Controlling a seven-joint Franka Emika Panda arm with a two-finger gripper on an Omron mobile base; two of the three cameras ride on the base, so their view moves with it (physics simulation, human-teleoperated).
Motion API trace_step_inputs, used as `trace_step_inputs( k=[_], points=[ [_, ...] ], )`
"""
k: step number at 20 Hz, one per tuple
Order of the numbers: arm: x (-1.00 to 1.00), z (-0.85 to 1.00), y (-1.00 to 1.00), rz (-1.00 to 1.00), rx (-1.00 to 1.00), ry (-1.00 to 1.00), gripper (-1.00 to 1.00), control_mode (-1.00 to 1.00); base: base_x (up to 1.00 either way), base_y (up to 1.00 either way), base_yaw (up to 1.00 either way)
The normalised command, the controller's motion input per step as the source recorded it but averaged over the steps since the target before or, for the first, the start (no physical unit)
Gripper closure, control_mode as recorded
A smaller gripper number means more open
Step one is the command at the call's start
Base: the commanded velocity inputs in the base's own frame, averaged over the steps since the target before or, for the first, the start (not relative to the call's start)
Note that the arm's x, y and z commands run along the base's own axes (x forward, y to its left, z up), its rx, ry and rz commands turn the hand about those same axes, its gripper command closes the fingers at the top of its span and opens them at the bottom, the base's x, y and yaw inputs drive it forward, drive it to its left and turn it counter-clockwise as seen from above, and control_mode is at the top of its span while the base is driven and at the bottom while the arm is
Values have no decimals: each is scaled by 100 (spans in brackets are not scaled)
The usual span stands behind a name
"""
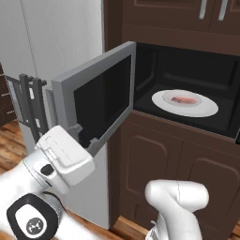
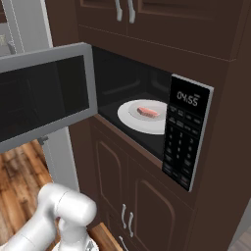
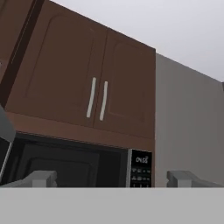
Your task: Pick the steak from the counter and place it in the microwave. Then turn on the microwave.
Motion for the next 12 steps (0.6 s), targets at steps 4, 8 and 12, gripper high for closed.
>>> trace_step_inputs(
  k=[4,8,12],
  points=[
    [28,-9,20,-7,0,0,-100,-100,0,0,0],
    [13,-14,26,-6,0,0,-100,-100,0,0,0],
    [1,-15,27,-3,0,-2,-100,-100,0,0,0]
  ],
)
